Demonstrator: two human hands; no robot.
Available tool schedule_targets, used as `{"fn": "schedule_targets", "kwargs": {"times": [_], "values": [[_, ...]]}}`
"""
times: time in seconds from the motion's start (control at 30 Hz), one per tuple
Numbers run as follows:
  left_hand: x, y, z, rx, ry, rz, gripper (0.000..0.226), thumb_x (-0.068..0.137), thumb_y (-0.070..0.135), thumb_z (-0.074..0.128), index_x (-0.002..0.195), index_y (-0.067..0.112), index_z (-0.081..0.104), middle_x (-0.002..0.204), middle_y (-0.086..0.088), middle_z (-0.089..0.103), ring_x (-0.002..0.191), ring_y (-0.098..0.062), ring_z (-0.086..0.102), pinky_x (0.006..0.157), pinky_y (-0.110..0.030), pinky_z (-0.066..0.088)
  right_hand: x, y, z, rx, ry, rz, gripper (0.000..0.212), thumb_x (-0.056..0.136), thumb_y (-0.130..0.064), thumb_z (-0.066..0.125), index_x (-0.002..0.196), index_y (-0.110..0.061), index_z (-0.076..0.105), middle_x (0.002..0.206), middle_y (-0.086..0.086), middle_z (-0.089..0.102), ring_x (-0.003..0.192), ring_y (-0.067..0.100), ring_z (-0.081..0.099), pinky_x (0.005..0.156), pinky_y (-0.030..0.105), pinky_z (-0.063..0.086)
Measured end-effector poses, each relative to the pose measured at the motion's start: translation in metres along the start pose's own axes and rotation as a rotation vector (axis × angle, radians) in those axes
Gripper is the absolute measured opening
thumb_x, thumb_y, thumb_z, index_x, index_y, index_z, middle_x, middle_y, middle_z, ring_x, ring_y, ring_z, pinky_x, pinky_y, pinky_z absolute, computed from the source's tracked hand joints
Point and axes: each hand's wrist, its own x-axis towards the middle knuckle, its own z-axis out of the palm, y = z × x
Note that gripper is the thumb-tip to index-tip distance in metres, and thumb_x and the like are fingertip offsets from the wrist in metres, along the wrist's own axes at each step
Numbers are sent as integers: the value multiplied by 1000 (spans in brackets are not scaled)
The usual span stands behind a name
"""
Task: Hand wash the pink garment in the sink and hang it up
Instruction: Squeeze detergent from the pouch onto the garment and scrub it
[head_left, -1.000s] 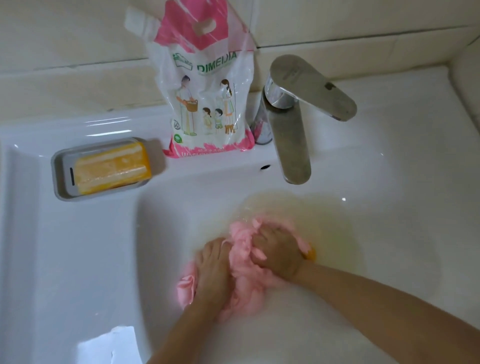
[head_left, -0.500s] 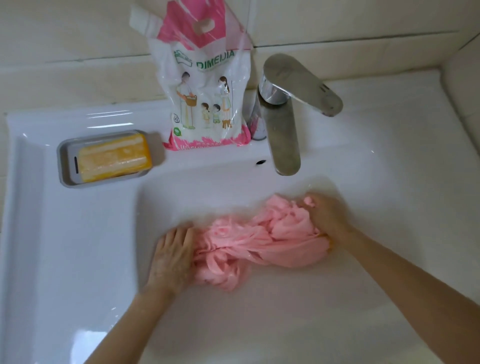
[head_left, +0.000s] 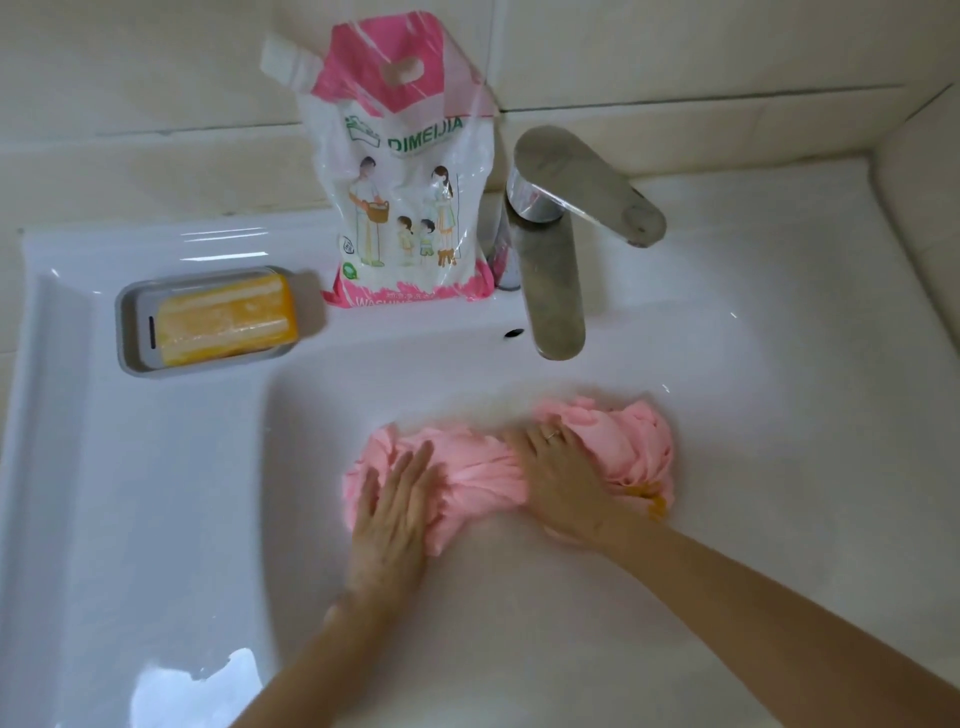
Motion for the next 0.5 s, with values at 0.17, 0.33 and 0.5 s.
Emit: {"fn": "schedule_targets", "kwargs": {"times": [0.17, 0.33, 0.5], "values": [[-9, -14, -8, -28, -39, 12, 42, 86, 28, 40, 123, 10, 47, 135, -17, 50, 123, -37, 51, 108, -48, 25, -4, 2, -37, 14, 158, 53, 16, 53, -23, 73, 68, -21, 66, 81, 10, 60, 90, 34, 53, 94, 57, 32], [-2, -8, -29, -302, -193, -138, 105, 55, 89, 48, 126, 12, 45, 132, -12, 43, 124, -31, 38, 101, -43, 42, -31, -20, -108, 599, 206, 176, 59, 51, -18, 79, 105, -33, 59, 130, -1, 54, 116, 27, 54, 84, 45, 53], [9, 26, -88, -601, -262, -97, 106, 28, 86, 65, 123, 42, 56, 139, -2, 44, 132, -11, 33, 103, -11, 29, -42, -32, -159, 1491, 133, 153, 54, 46, -17, 66, 100, -24, 67, 98, -4, 63, 90, 11, 59, 77, 24, 49]]}}
